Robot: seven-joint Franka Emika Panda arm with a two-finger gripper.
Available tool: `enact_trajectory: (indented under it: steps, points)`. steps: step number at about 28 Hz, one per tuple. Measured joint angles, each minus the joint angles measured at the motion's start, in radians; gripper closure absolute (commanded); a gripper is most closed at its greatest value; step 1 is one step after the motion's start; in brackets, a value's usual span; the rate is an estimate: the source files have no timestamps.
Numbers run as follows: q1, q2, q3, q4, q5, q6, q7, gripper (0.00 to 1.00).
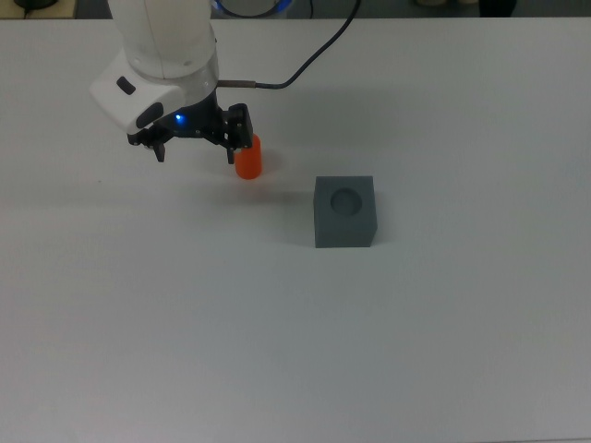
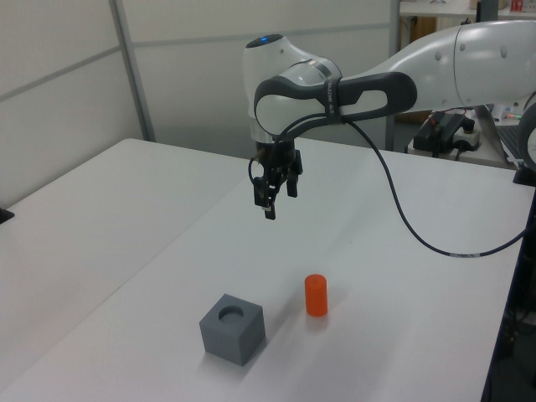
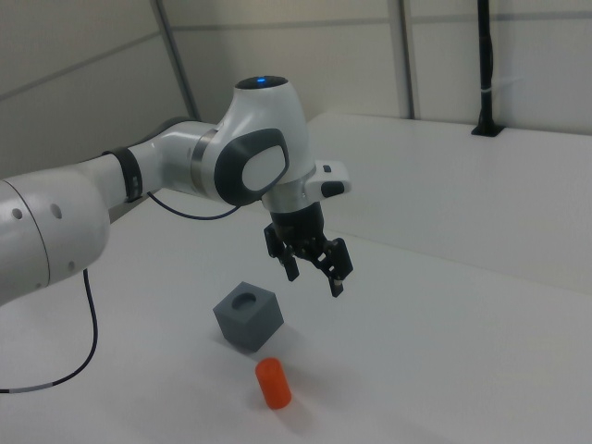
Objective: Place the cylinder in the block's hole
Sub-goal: 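Move the open gripper over the orange cylinder and lower it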
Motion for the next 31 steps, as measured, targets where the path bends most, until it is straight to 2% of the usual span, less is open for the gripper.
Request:
enact_trajectory:
  steps: [3, 6, 10, 15, 20, 25, 31]
  points:
    - [0.0, -0.009, 0.0, -0.004, 0.0, 0.0, -0.006, 0.0]
    - [-0.001, -0.078, 0.0, -0.049, 0.0, -0.001, -0.023, 0.0]
    - [-0.001, -0.196, 0.002, -0.152, 0.0, -0.008, -0.038, 0.0]
    - [0.0, -0.287, 0.006, -0.286, 0.0, 0.025, -0.044, 0.0]
    - [0.002, -0.312, 0.008, -0.417, 0.0, 0.138, -0.079, 0.0]
    - [0.003, -0.312, 0.014, -0.502, 0.0, 0.218, -0.127, 0.0]
    - [0.006, -0.31, 0.029, -0.539, 0.0, 0.232, -0.161, 0.0]
